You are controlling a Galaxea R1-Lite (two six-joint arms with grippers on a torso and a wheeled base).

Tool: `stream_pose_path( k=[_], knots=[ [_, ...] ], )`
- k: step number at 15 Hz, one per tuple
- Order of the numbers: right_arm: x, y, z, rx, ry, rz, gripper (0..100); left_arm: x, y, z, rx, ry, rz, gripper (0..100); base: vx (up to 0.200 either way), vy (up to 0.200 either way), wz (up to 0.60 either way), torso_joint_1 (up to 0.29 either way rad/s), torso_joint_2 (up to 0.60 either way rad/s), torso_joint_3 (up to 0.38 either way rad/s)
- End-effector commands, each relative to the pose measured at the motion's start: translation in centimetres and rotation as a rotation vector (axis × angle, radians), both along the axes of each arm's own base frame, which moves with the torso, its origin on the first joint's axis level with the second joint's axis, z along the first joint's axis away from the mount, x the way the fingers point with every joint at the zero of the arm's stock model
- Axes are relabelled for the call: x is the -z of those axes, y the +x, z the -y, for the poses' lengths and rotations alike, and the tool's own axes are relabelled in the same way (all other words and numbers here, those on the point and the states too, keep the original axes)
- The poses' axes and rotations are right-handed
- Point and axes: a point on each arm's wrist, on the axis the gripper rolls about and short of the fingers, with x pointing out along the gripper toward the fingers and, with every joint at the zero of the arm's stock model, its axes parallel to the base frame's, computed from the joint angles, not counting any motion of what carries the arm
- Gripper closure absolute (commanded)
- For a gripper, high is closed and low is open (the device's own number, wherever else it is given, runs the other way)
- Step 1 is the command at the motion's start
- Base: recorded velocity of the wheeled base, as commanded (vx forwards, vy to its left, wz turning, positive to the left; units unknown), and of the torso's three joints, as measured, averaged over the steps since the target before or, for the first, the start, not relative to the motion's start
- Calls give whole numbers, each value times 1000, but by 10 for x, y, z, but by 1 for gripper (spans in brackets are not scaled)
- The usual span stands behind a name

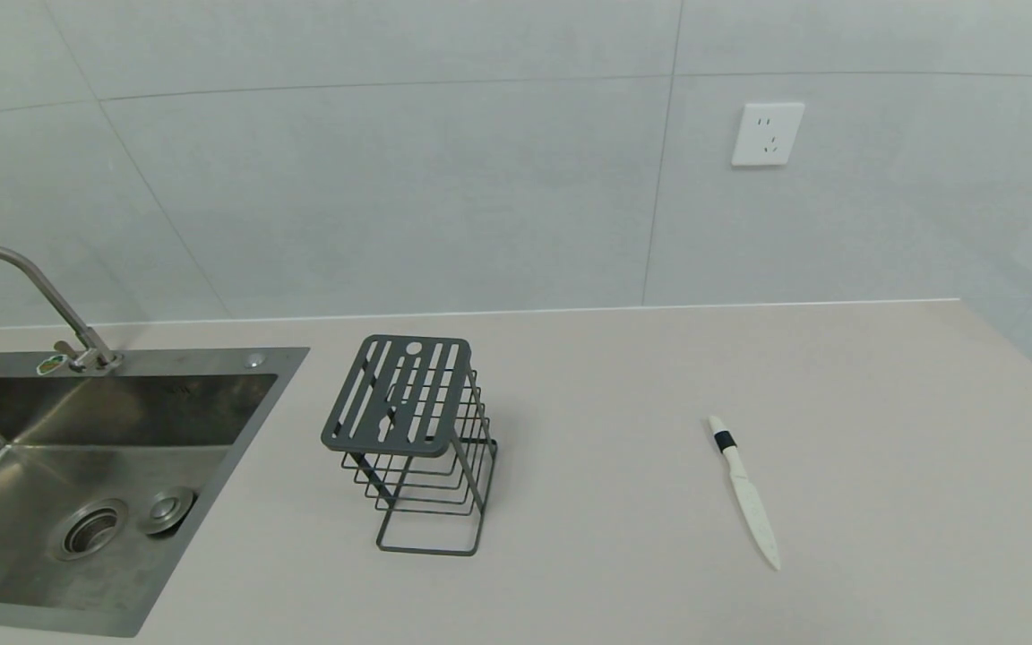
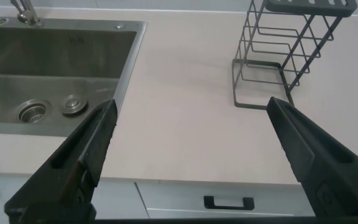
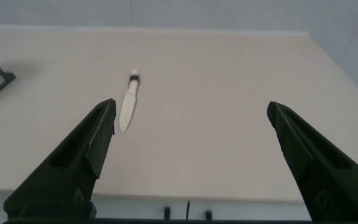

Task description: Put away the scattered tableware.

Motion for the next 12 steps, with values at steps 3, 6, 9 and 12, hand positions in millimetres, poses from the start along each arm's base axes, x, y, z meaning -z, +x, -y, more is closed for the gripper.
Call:
stream_pose_path(
  k=[3,6,9,12],
  knots=[
    [-10,4,-3,-169,-11,-100,0,0,0,0,-1,2,-1,0,0,0,0,0,0,0],
    [-33,23,-6,-280,-1,-280,0,0,0,0,1,5,-3,0,0,0,0,0,0,0],
    [-40,49,-8,-351,15,-450,0,0,0,0,1,8,-3,0,0,0,0,0,0,0],
    [-39,63,-10,-395,16,-548,0,0,0,0,2,10,-3,0,0,0,0,0,0,0]
  ],
)
